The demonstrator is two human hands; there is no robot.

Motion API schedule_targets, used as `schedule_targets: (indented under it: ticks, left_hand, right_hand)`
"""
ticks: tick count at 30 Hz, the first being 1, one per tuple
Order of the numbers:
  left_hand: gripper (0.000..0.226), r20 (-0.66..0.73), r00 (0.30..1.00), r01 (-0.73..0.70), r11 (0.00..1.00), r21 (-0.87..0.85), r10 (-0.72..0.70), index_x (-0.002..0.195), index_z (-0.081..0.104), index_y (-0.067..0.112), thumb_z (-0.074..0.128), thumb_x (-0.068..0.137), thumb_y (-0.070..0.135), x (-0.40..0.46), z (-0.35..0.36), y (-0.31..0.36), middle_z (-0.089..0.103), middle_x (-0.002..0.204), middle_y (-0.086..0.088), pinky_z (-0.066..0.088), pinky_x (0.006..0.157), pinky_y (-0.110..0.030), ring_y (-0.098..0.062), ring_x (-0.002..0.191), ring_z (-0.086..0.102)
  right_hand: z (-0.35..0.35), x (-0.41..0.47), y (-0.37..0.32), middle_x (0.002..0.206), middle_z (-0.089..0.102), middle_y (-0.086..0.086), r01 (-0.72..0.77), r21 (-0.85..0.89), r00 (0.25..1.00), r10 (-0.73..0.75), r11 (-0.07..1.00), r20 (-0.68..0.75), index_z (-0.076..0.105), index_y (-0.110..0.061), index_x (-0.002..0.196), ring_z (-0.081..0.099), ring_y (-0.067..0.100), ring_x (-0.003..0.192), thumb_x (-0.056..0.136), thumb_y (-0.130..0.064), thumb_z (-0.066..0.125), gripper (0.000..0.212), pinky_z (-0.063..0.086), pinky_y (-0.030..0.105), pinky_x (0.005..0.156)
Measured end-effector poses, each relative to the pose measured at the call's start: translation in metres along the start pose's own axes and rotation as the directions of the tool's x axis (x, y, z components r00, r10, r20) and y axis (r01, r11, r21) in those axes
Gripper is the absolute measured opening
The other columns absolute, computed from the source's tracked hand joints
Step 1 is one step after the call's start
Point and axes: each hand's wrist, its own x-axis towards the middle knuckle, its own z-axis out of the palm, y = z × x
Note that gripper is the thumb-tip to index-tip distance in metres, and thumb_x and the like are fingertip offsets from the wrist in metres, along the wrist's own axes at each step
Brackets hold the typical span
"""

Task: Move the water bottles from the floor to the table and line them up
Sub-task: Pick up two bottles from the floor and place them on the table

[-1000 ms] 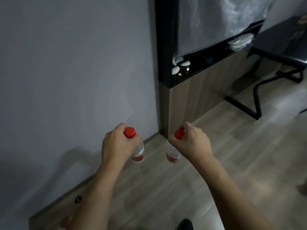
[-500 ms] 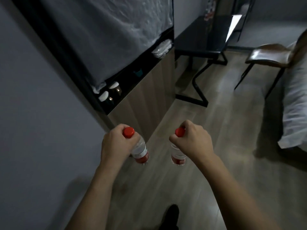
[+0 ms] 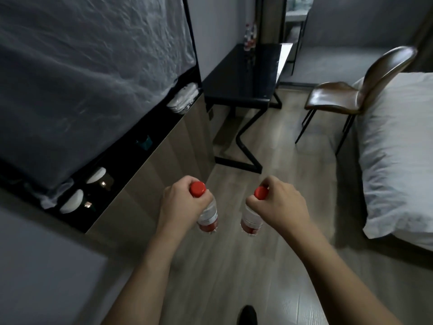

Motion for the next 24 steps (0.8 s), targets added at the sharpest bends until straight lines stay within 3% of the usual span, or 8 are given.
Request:
schedule_targets:
  ticks: [7, 13, 19, 24]
  left_hand:
    - [0.015, 0.019, 0.997, -0.07, 0.998, -0.008, 0.07, 0.077, 0.065, 0.025, 0.072, 0.07, 0.036, 0.104, 0.06, 0.059, 0.062, 0.062, 0.016, 0.04, 0.064, -0.023, -0.013, 0.067, 0.059]
    - [0.015, 0.045, 0.998, -0.051, 0.999, 0.001, 0.051, 0.076, 0.066, 0.026, 0.074, 0.07, 0.037, 0.174, 0.122, 0.104, 0.064, 0.065, 0.014, 0.048, 0.066, -0.027, -0.014, 0.071, 0.062]
    - [0.012, 0.053, 0.997, -0.05, 0.999, -0.016, 0.05, 0.074, 0.065, 0.028, 0.073, 0.069, 0.036, 0.248, 0.18, 0.163, 0.064, 0.064, 0.018, 0.043, 0.059, -0.02, 0.001, 0.069, 0.06]
    - [0.015, 0.063, 0.996, -0.058, 0.998, -0.04, 0.06, 0.077, 0.064, 0.03, 0.074, 0.07, 0.039, 0.305, 0.221, 0.204, 0.065, 0.068, 0.017, 0.046, 0.059, -0.021, 0.002, 0.069, 0.061]
  right_hand:
    - [-0.038, 0.11, 0.035, 0.075, 0.06, -0.004, -0.06, 0.016, 0.989, 0.062, 0.998, -0.131, 0.055, -0.024, 0.085, 0.058, 0.023, 0.069, 0.065, -0.048, 0.056, 0.031, 0.047, 0.031, 0.061]
    - [-0.049, 0.2, 0.09, 0.07, 0.057, -0.007, -0.07, 0.01, 0.991, 0.07, 0.998, -0.114, 0.055, -0.025, 0.081, 0.056, 0.018, 0.064, 0.063, -0.049, 0.057, 0.029, 0.033, 0.024, 0.05]
    - [-0.08, 0.3, 0.141, 0.07, 0.058, -0.008, -0.055, 0.029, 0.993, 0.058, 0.998, -0.105, 0.052, -0.027, 0.079, 0.058, 0.017, 0.064, 0.062, -0.051, 0.055, 0.03, 0.046, 0.029, 0.055]
    - [-0.105, 0.374, 0.17, 0.072, 0.059, -0.009, -0.047, 0.032, 0.993, 0.05, 0.998, -0.111, 0.053, -0.027, 0.083, 0.058, 0.015, 0.065, 0.064, -0.052, 0.055, 0.032, 0.053, 0.033, 0.061]
